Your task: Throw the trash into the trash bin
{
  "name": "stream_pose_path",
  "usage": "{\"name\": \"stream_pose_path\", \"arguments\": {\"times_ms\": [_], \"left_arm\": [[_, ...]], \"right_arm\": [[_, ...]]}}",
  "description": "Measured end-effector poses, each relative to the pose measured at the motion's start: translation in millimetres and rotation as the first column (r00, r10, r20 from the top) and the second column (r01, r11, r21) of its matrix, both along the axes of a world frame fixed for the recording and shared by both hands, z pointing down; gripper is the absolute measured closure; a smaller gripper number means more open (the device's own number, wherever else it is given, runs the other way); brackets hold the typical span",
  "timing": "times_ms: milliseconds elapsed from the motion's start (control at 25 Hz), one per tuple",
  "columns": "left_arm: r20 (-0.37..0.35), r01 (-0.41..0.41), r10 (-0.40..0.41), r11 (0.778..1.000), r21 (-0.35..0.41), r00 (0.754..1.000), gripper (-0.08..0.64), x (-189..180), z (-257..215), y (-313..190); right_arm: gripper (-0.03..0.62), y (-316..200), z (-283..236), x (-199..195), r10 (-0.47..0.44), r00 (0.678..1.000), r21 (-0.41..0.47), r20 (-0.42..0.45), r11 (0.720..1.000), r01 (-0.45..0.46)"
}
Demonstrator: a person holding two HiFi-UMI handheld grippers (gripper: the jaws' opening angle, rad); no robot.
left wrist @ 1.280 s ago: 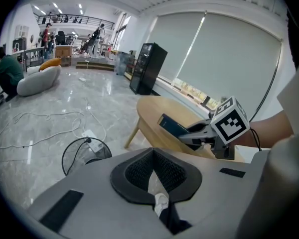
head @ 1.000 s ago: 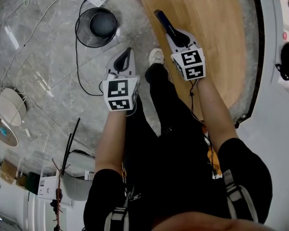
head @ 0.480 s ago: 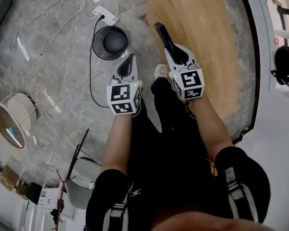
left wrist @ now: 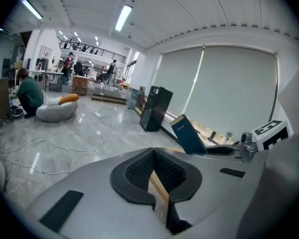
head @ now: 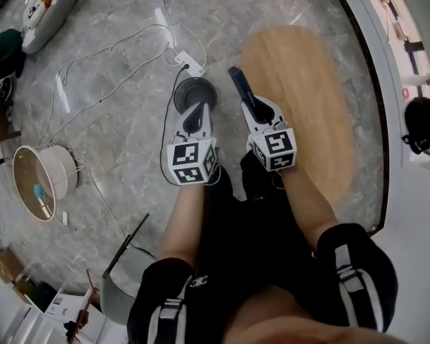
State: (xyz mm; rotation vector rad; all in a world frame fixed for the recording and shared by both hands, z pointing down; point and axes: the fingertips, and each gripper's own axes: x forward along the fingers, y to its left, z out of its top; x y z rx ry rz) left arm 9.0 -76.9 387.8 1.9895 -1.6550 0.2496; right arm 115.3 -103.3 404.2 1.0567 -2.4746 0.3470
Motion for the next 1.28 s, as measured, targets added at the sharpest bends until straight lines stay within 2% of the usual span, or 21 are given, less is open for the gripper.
{"name": "stream_pose_path", "arguments": {"times_ms": [200,440,680,920,1040,1120,1280], "left_arm": [[0.017,0.079,-0.079,0.997,0.018,0.997,0.548,-32.9,-23.6,20.8],[0.011,0.175,-0.175,0.984,-0.034,0.984,0.548,-80.8,4.5,58.5],[-0.006,0.24,-0.242,0.965,-0.103,0.97,0.548,-122.4,53.6,93.1],[-0.021,0.252,-0.259,0.954,-0.159,0.966,0.548,-151.9,119.1,101.7],[-0.026,0.258,-0.267,0.948,-0.186,0.963,0.548,-165.7,156.9,103.5],[-0.029,0.248,-0.26,0.945,-0.213,0.965,0.548,-169.8,183.7,103.7],[-0.048,0.206,-0.227,0.942,-0.266,0.973,0.548,-170.2,234.4,101.1]], "right_arm": [[0.505,9.0,-26.8,-41.9,-0.086,0.996,0.031,0.035,0.996,0.085],[0.503,27.3,-1.2,-98.4,-0.166,0.986,-0.012,0.034,0.986,0.166],[0.503,44.4,57.5,-145.3,-0.198,0.98,-0.107,0.008,0.974,0.198],[0.503,39.9,160.6,-170.8,-0.176,0.982,-0.246,-0.064,0.957,0.156],[0.505,37.9,221.4,-175.9,-0.139,0.986,-0.369,-0.086,0.924,0.098],[0.503,36.1,262.5,-175.3,-0.11,0.989,-0.459,-0.101,0.887,0.051],[0.503,31.5,341.7,-169.9,-0.009,0.994,-0.647,-0.111,0.76,-0.065]]}}
